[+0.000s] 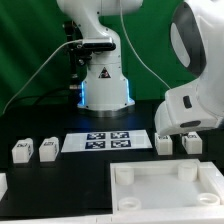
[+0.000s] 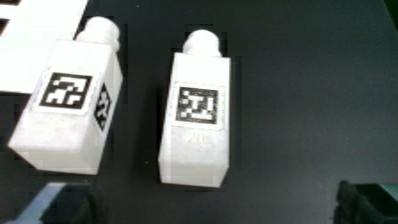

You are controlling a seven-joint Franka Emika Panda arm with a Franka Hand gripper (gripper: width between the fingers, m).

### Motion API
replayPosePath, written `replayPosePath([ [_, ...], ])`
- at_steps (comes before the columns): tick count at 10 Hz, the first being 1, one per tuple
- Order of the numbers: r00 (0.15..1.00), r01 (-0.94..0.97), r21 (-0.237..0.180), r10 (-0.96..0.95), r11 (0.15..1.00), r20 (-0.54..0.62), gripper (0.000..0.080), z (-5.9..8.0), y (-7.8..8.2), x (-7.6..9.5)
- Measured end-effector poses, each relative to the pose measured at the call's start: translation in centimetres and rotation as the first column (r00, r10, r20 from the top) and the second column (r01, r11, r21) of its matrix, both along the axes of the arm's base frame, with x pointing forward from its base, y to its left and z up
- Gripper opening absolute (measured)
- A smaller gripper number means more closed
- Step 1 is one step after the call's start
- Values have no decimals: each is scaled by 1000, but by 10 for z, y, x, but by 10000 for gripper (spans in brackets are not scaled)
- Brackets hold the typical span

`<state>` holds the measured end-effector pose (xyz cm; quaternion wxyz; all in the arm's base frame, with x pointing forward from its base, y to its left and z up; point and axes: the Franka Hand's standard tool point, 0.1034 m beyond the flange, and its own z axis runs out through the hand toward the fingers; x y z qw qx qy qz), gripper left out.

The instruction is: Assemble one leg

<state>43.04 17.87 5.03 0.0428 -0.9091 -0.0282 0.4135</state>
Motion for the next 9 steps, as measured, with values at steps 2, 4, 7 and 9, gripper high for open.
replayPosePath([
  [2,997,7,-46,-10,999,-72,649,-9,2,-18],
  [4,994,-8,-56,2,998,-109,649,-16,5,-30],
  [7,992,-11,-59,4,998,-124,649,-19,3,-39],
  [9,992,-11,-59,4,998,-125,649,-19,3,-39],
])
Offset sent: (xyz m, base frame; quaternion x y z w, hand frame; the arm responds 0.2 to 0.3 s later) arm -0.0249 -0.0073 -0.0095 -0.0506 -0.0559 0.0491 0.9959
